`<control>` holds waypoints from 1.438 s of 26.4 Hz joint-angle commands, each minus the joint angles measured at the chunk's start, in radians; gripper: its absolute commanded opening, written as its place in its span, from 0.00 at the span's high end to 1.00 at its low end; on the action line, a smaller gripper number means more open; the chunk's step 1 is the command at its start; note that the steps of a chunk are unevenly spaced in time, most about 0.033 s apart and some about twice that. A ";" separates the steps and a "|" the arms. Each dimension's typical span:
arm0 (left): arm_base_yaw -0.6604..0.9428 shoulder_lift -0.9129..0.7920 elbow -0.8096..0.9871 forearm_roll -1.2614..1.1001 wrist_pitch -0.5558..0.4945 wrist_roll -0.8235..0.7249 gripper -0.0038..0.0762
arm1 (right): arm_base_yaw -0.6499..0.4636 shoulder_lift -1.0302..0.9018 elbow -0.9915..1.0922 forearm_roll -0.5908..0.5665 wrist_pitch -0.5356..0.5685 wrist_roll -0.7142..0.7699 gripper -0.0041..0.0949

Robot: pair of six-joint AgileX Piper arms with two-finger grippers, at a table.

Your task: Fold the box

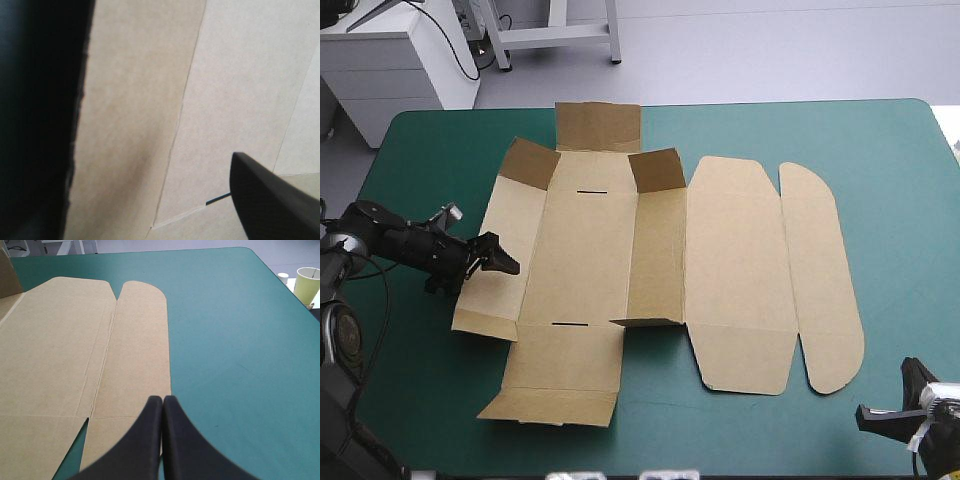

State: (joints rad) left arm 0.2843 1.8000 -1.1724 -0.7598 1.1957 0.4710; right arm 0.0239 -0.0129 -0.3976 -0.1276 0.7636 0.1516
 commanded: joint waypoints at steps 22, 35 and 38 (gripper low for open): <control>-0.078 -0.125 -0.043 0.106 0.100 -0.041 0.96 | -0.010 -0.022 -0.023 -0.012 -0.077 -0.002 0.97; -0.555 -0.151 -0.371 0.990 0.085 0.179 0.96 | -0.010 -0.022 -0.023 -0.012 -0.077 -0.002 0.97; -0.683 -0.151 -0.404 1.201 -0.104 0.270 0.96 | -0.010 -0.022 -0.023 -0.012 -0.077 -0.002 0.97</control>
State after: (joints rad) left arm -0.3405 1.6995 -1.5381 0.2909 1.1941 0.6831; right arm 0.0239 -0.0129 -0.3976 -0.1276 0.7636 0.1516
